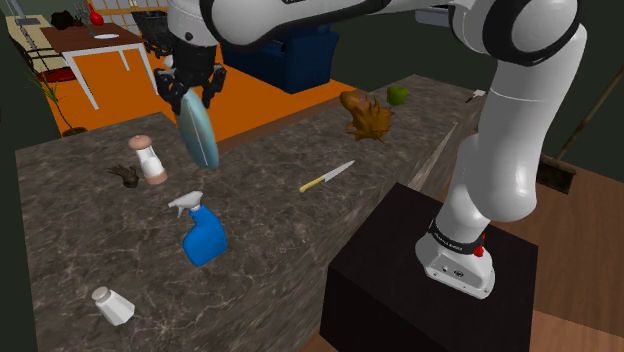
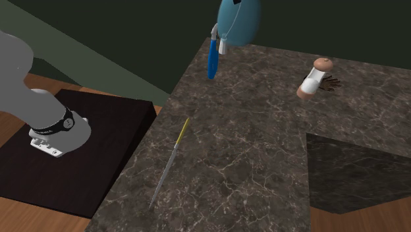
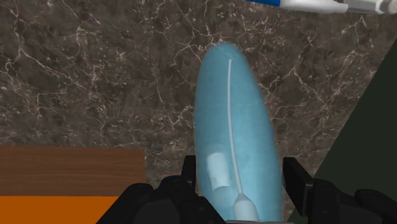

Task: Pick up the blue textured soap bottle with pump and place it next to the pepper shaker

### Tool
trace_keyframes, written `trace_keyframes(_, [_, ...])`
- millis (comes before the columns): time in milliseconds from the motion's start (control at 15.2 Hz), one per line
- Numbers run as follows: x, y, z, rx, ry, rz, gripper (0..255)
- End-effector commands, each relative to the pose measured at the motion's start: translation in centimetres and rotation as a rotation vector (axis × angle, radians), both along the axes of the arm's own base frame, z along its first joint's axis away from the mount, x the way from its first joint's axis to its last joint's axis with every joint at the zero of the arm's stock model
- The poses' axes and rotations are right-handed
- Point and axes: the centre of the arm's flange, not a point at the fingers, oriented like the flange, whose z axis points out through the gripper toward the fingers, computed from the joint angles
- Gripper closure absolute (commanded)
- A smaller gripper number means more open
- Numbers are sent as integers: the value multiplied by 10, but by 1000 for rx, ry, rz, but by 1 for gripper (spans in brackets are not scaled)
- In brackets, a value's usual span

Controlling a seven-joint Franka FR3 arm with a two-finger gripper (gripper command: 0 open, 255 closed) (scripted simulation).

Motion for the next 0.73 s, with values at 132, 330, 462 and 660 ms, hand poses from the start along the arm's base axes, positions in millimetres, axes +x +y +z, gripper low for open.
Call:
trace_keyframes(132, [-1, 49, -13, 1, -2, -2, 255])
trace_keyframes(330, [-1, 87, -23, 1, -2, -2, 255])
trace_keyframes(462, [-1, 112, -30, 1, -2, -2, 255])
trace_keyframes(660, [-1, 151, -41, 1, -2, -2, 255])
